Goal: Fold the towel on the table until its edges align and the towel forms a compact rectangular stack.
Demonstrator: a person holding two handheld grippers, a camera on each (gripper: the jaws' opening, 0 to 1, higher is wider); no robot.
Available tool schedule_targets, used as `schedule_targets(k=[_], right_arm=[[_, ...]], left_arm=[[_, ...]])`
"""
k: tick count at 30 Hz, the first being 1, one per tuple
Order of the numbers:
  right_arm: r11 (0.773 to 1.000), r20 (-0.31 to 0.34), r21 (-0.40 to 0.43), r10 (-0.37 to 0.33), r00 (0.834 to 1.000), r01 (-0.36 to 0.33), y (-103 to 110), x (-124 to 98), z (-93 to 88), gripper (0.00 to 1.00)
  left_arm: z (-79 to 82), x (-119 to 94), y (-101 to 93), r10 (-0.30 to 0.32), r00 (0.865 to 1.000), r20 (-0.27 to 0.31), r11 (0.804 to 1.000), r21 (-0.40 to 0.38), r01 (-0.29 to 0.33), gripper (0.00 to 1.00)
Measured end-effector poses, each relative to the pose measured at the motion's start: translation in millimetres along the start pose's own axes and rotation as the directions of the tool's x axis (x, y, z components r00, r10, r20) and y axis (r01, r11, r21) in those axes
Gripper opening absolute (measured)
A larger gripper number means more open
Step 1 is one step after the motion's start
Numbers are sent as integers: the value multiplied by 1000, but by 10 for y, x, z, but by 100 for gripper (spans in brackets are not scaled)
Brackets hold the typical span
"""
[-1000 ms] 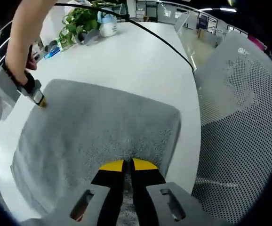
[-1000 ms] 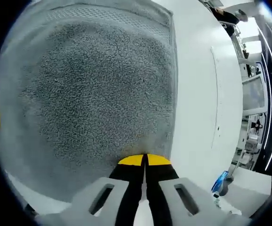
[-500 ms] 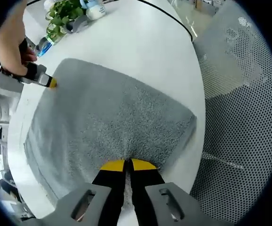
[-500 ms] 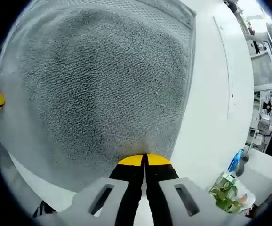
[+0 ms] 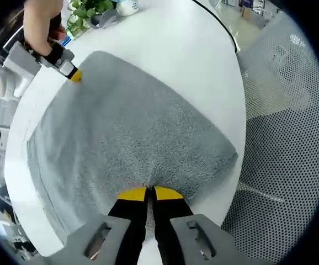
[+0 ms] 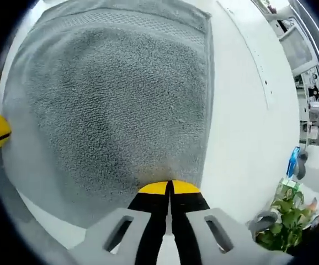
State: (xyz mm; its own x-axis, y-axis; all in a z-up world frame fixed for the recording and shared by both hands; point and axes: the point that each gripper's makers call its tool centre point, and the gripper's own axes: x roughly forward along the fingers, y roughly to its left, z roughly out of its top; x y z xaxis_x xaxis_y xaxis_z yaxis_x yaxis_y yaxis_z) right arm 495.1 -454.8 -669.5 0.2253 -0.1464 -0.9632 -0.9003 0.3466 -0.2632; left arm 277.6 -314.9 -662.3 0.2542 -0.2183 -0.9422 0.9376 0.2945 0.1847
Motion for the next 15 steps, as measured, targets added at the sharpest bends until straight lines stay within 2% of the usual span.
schedule_targets(k=[5, 10, 13, 15], right_arm=[[995, 40, 92, 19, 999, -22, 19, -8, -39, 0], [992, 68, 122, 5, 998, -13, 38, -9, -74, 0], [990, 64, 138, 7, 998, -16, 71, -17, -120, 0], [989, 67, 148, 13, 998, -23, 89, -23, -151, 0]], left_arm=[[-28, -3, 3, 4, 1000, -18, 1000, 3, -4, 3], [-36, -7, 4, 7, 1000, -25, 1000, 7, -7, 3], [-99, -24, 39, 54, 996, -73, 995, 86, -47, 3], [-121, -13, 32, 69, 994, -83, 993, 103, -60, 3]])
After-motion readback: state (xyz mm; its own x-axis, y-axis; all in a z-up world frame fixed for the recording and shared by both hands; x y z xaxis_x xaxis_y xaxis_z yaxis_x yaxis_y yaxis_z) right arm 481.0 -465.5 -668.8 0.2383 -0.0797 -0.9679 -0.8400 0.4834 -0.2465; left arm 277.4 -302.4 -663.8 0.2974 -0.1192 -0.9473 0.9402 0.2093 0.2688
